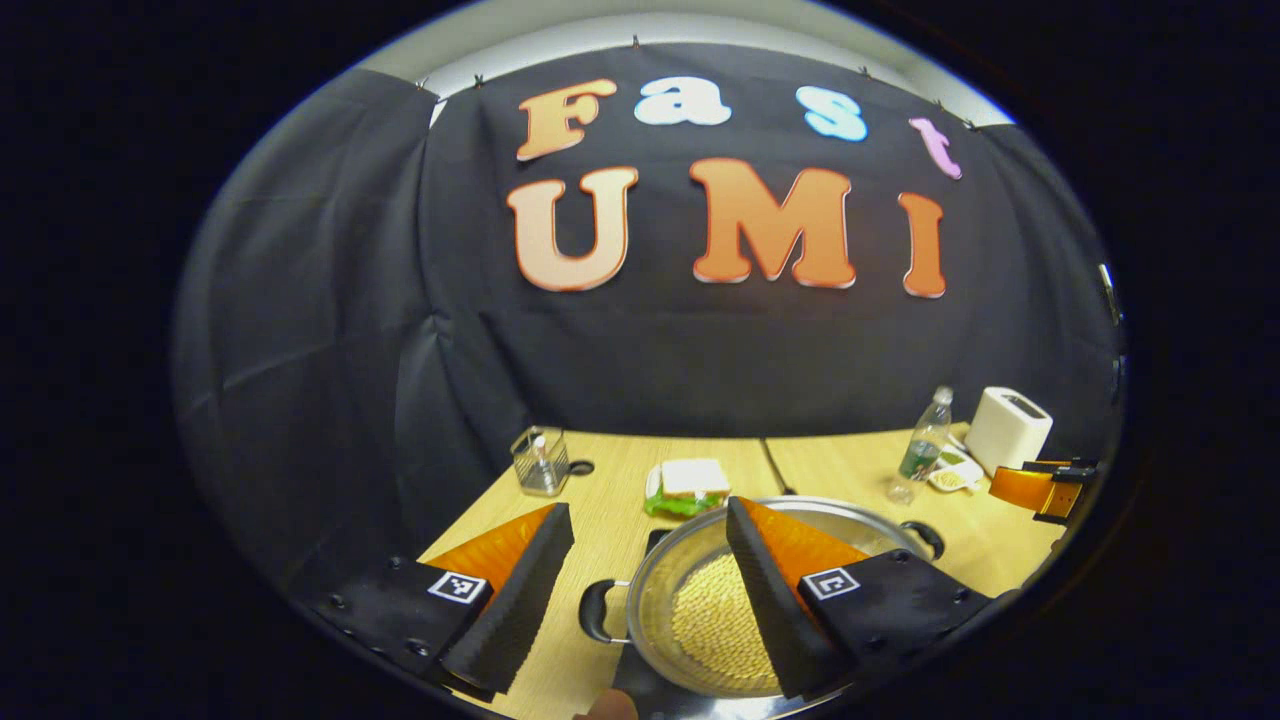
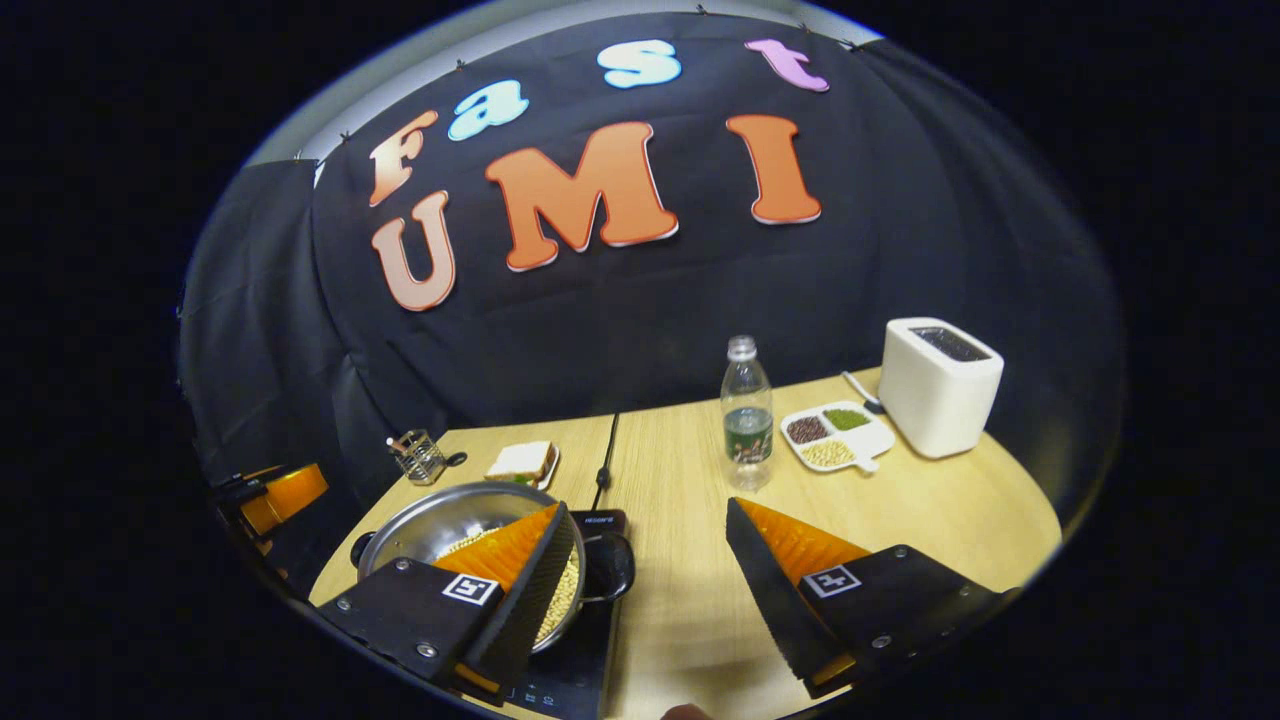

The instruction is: First push the handle of the pot to place it horizontally, then grasp the pot with both hands and set it on the induction cooktop.

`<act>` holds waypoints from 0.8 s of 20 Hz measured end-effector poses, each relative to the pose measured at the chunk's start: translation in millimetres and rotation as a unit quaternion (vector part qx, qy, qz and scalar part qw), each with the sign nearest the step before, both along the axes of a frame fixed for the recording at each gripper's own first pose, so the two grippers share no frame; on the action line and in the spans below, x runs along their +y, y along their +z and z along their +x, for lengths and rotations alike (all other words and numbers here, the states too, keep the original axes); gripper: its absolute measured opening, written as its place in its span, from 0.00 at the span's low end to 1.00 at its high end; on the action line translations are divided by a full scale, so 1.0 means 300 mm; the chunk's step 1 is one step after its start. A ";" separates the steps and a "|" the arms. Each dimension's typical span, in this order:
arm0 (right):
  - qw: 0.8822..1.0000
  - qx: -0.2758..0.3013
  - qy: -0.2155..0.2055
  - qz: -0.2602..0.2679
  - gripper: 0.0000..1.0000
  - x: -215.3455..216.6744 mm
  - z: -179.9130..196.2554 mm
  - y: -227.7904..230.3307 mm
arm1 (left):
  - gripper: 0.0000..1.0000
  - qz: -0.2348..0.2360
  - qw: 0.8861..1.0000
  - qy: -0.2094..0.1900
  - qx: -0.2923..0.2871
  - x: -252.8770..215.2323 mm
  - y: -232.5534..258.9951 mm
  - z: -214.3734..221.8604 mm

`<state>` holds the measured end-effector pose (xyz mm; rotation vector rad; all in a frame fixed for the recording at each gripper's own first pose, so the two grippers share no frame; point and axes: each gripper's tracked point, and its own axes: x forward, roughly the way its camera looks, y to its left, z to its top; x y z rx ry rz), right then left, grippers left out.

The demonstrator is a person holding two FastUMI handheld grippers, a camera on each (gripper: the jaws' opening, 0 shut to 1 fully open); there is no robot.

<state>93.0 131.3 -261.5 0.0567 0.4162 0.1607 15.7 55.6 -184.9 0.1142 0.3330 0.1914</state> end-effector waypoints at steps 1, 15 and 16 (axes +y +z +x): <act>1.000 -0.019 -0.004 -0.008 0.95 -0.041 -0.010 0.062 | 1.00 0.003 1.000 -0.007 -0.019 -0.034 0.060 0.011; 0.971 -0.219 -0.053 -0.081 0.95 -0.493 -0.238 0.759 | 0.99 -0.038 0.976 -0.103 -0.190 -0.403 0.695 -0.100; 0.970 -0.224 -0.050 -0.081 0.95 -0.501 -0.252 0.792 | 0.99 -0.037 0.973 -0.105 -0.203 -0.414 0.728 -0.120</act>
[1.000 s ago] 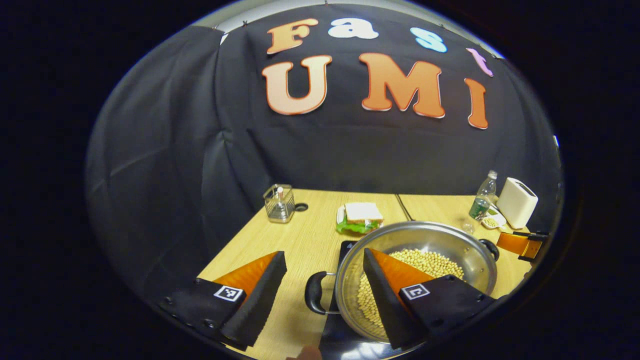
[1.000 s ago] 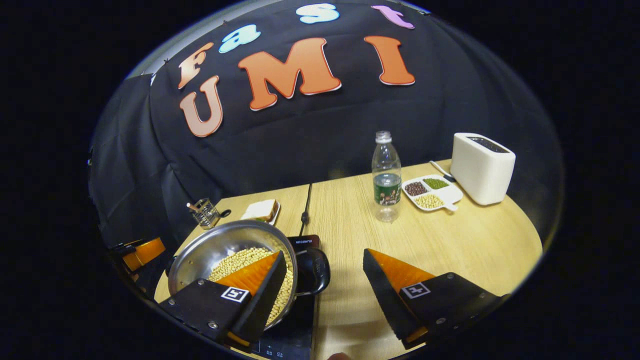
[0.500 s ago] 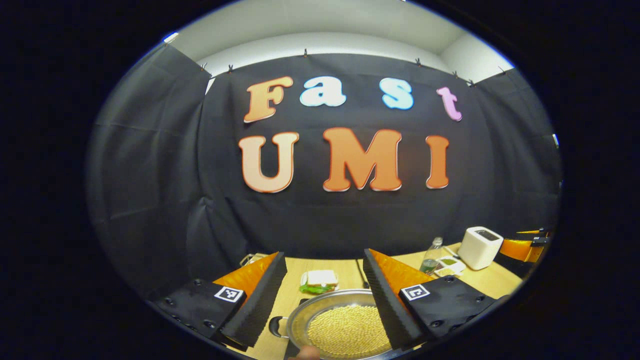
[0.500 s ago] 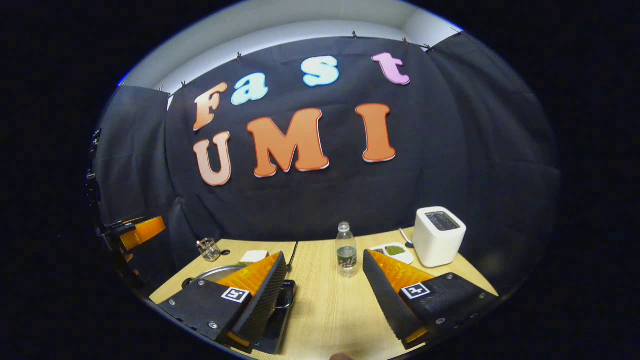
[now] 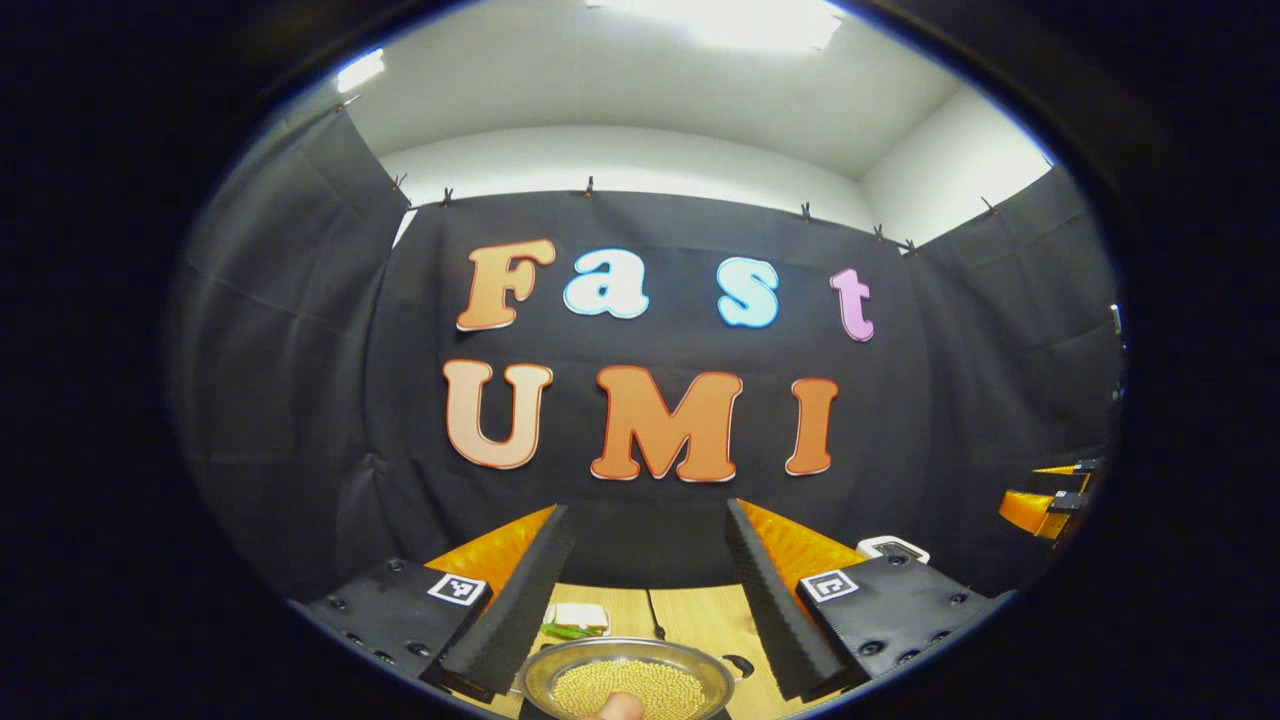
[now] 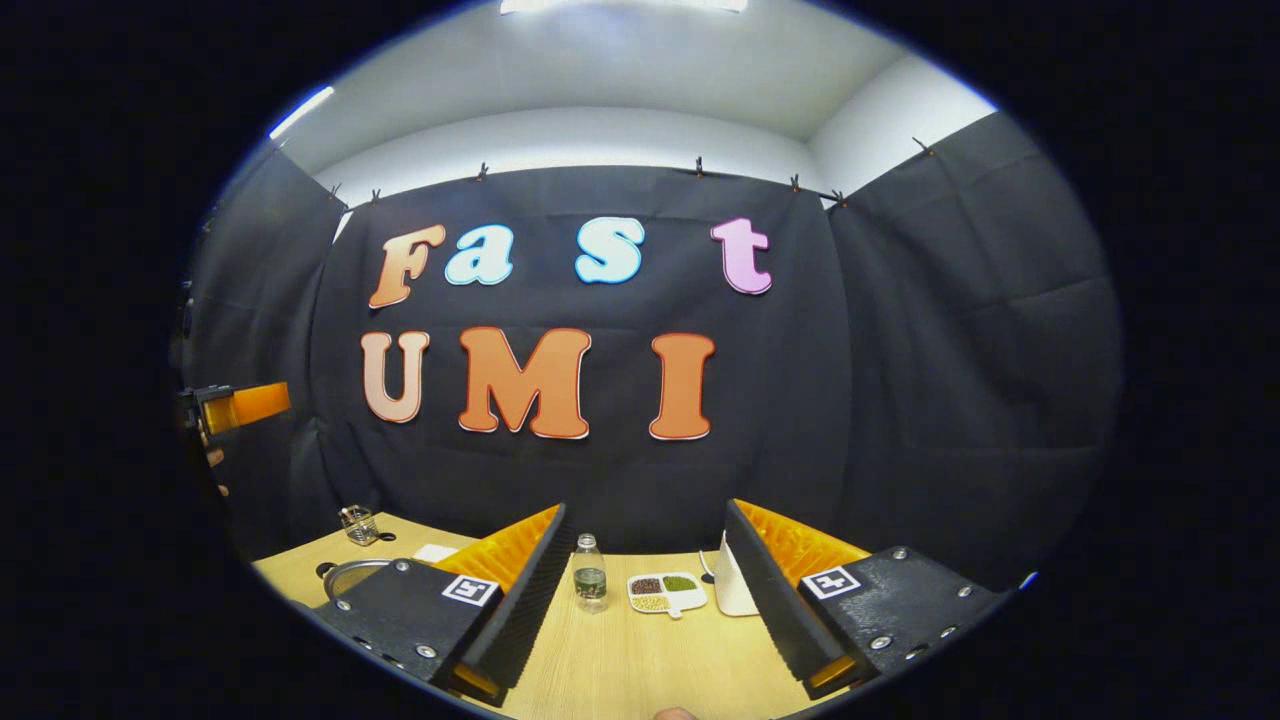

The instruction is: First push the handle of the pot to place it horizontally, then grasp the pot with both hands and set it on the induction cooktop.

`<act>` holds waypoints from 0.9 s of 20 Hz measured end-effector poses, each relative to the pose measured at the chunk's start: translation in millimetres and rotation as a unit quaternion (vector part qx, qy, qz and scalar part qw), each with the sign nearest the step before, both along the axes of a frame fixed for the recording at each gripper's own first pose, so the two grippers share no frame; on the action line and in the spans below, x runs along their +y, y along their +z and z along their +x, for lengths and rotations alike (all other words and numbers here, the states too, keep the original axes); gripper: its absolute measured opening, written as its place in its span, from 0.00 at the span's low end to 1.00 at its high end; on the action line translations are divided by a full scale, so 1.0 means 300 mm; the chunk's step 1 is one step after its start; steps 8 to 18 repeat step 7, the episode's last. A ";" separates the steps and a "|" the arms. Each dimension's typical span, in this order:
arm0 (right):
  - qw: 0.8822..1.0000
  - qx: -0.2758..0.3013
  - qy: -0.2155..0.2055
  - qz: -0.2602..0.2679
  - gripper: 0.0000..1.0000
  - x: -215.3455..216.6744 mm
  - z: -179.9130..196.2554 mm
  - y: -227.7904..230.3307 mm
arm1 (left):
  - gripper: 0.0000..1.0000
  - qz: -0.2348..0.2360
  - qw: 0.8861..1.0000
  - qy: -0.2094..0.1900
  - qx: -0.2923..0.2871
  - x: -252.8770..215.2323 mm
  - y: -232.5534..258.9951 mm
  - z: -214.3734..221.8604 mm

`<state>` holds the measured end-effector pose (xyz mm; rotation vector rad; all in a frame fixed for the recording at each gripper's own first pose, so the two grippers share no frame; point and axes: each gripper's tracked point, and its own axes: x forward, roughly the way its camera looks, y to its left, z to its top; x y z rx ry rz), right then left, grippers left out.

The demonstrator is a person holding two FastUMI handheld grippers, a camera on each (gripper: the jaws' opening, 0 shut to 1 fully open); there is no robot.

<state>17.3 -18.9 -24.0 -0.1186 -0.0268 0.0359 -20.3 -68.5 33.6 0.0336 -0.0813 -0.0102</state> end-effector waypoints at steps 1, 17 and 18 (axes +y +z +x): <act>1.000 -0.005 0.000 -0.002 0.95 -0.014 -0.011 0.021 | 0.99 0.000 1.000 -0.004 -0.011 -0.014 0.029 -0.013; 1.000 -0.024 -0.008 -0.011 0.95 -0.078 -0.054 0.089 | 0.99 -0.008 1.000 -0.024 -0.014 -0.073 0.052 -0.049; 1.000 -0.024 -0.008 -0.011 0.95 -0.078 -0.054 0.089 | 0.99 -0.008 1.000 -0.024 -0.014 -0.073 0.052 -0.049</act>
